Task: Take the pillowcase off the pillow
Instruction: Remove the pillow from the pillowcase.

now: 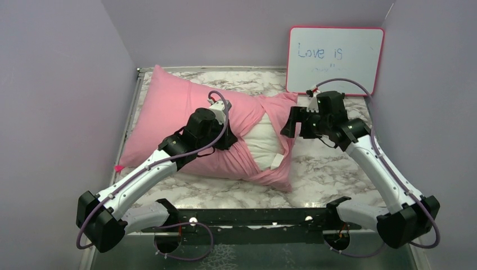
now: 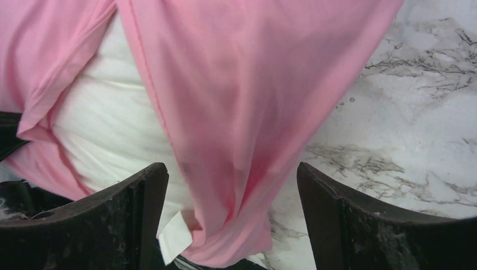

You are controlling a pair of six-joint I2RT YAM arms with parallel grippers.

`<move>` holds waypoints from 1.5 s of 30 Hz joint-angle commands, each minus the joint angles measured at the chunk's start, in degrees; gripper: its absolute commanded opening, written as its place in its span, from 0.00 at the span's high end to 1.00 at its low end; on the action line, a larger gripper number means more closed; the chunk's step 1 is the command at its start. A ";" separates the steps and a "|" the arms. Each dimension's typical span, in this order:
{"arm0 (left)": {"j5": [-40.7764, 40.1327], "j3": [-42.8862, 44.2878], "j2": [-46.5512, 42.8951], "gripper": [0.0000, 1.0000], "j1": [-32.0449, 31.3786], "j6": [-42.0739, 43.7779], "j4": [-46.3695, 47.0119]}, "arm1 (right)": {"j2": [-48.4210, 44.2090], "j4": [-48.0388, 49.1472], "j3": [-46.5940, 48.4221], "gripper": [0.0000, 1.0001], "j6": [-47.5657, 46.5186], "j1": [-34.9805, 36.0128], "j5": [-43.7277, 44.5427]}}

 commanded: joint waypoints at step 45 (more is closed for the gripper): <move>-40.17 32.32 30.61 0.41 -14.12 3.63 -20.19 | -1.76 1.43 -7.11 0.99 5.15 -0.32 8.48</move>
